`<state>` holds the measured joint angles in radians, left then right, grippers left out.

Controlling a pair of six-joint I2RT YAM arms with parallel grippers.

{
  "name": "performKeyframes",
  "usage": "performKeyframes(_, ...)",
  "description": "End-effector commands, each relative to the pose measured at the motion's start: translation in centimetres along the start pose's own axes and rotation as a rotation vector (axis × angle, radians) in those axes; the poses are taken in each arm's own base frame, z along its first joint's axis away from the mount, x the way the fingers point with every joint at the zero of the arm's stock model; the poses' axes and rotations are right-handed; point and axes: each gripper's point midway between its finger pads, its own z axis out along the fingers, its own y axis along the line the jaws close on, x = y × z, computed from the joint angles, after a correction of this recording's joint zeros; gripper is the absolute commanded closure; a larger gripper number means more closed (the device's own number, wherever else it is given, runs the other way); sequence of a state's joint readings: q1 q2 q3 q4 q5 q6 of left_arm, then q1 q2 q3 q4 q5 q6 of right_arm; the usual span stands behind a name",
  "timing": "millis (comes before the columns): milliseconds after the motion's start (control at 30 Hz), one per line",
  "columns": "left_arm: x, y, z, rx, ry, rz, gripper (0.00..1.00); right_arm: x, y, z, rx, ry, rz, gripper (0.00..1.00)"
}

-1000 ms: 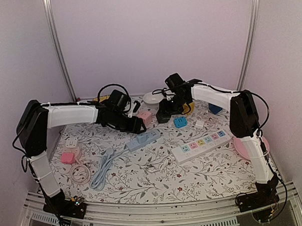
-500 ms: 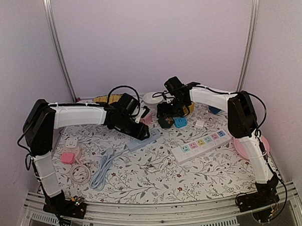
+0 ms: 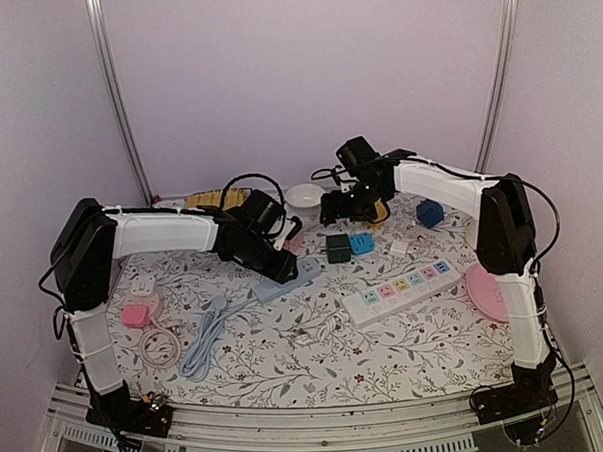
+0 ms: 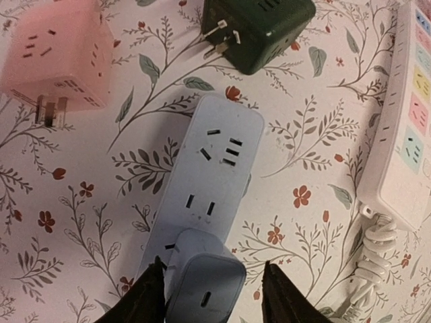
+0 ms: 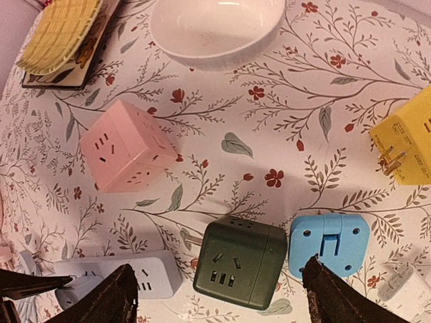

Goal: Pull the plug off the socket

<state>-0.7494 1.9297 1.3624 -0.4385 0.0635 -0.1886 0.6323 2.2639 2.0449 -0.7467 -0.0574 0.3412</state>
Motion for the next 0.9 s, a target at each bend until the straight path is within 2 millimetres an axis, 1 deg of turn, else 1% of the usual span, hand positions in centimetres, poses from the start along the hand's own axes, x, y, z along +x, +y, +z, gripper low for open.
performKeyframes(0,0.2,-0.8,0.6,-0.018,0.016,0.033,0.50,0.3,2.5,-1.8,-0.045,-0.015,-0.034,0.16)
performKeyframes(33,0.1,-0.8,0.6,-0.019,0.016,0.035,0.50,0.6,3.1,-1.7,-0.059,-0.008,-0.043,0.17)
performKeyframes(100,1.1,-0.7,1.8,-0.027,0.049,0.034,0.51,1.2,4.2,-1.5,-0.095,0.005,-0.053,0.20)
performKeyframes(167,1.3,-0.8,2.1,-0.037,0.055,0.040,0.52,1.9,5.2,-1.1,-0.132,0.026,-0.057,0.24)
performKeyframes(300,1.3,-1.1,2.2,-0.039,0.058,0.038,0.62,3.3,6.4,-0.4,-0.199,0.073,-0.050,0.32)
performKeyframes(467,0.8,-1.8,1.9,-0.017,0.045,0.023,0.74,4.6,6.8,0.4,-0.233,0.116,-0.041,0.42)
performKeyframes(533,0.3,-2.0,1.6,-0.010,0.034,0.018,0.76,5.1,7.0,0.5,-0.245,0.129,-0.041,0.48)
performKeyframes(633,0.0,-2.3,1.3,-0.004,0.026,0.011,0.79,6.1,7.2,0.9,-0.262,0.151,-0.038,0.54)
performKeyframes(767,-0.1,-2.3,1.5,-0.005,0.024,-0.001,0.82,7.5,7.5,1.7,-0.297,0.193,-0.019,0.65)
performKeyframes(867,-0.4,-2.6,1.6,0.004,0.015,-0.008,0.85,8.1,7.8,2.4,-0.325,0.213,0.004,0.71)
